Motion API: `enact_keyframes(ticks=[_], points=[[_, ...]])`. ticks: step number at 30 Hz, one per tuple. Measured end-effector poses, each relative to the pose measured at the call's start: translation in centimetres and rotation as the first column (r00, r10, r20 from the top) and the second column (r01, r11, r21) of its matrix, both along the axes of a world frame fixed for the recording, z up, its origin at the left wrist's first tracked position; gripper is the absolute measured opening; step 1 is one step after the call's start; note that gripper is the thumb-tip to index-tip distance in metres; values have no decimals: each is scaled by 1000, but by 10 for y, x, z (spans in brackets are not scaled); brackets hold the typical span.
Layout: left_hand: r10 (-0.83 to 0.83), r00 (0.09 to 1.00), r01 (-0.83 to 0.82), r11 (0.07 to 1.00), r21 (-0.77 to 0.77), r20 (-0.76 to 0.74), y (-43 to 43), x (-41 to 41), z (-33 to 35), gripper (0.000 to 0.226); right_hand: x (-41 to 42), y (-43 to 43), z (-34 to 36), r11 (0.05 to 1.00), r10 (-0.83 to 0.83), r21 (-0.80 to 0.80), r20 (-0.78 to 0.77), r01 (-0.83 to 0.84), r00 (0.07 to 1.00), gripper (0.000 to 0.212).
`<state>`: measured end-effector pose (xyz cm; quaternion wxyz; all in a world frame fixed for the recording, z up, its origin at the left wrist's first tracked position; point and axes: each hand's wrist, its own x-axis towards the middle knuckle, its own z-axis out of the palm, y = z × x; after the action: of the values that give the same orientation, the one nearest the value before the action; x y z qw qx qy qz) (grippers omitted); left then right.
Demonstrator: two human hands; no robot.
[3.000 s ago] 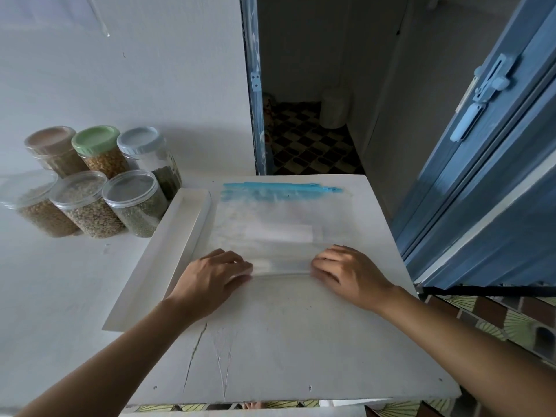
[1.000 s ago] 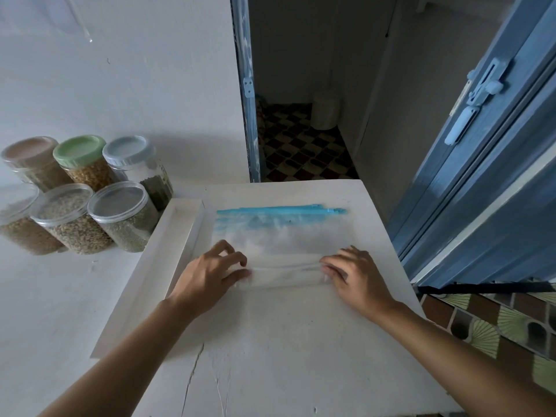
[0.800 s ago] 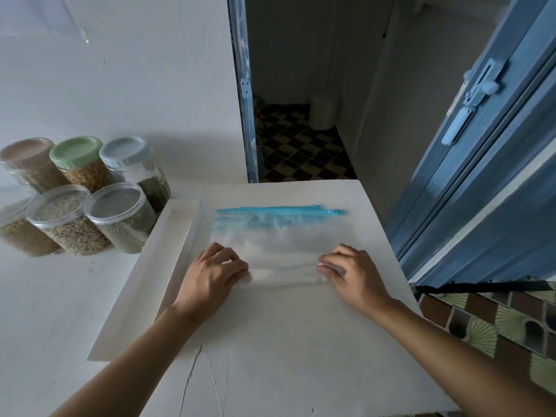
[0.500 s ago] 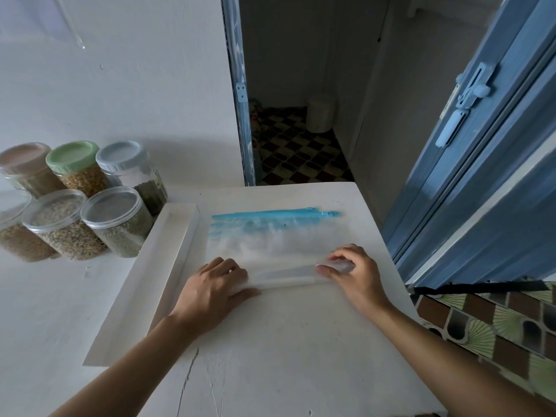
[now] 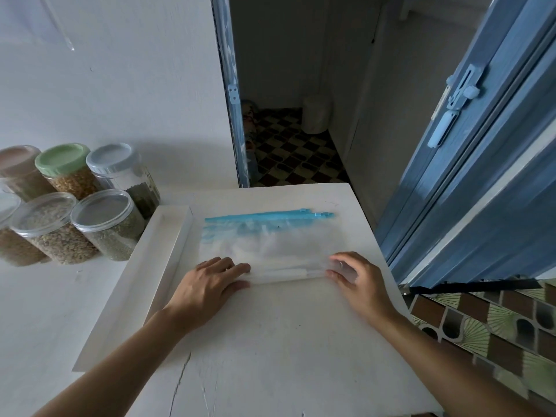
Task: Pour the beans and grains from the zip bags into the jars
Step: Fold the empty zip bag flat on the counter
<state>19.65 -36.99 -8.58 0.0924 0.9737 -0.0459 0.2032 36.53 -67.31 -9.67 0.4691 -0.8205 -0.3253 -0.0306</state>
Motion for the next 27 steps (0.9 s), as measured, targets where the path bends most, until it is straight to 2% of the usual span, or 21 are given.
enact_keyframes(ticks=[3,6,11,12,14,15,18,23,27], points=[[42,999,-42,998,-46,8,1,6,4,35,-1,4,1,997,-35,-69,153,46,988,21],[90,996,-90,994,-68,-11,5,15,6,37,3,6,-2,988,-14,-143,326,64,945,24],[71,996,-75,995,-72,-57,15,22,6,46,3,14,7,970,-2,-214,456,112,890,11],[67,995,-73,995,-75,-71,16,24,8,45,3,16,9,966,27,-240,460,95,888,14],[65,994,-72,994,-77,-90,16,26,9,46,3,20,13,957,114,-290,443,21,889,45],[66,993,-73,994,-78,-97,16,27,9,46,3,20,14,952,145,-305,427,-9,892,50],[90,992,-96,993,-65,-86,14,27,7,43,2,18,15,948,179,-312,372,-59,911,35],[84,995,-87,994,62,54,12,24,2,36,10,21,10,934,228,-346,388,-88,893,36],[98,993,-99,995,5,65,10,23,1,39,20,30,3,935,233,-340,369,-103,900,23]])
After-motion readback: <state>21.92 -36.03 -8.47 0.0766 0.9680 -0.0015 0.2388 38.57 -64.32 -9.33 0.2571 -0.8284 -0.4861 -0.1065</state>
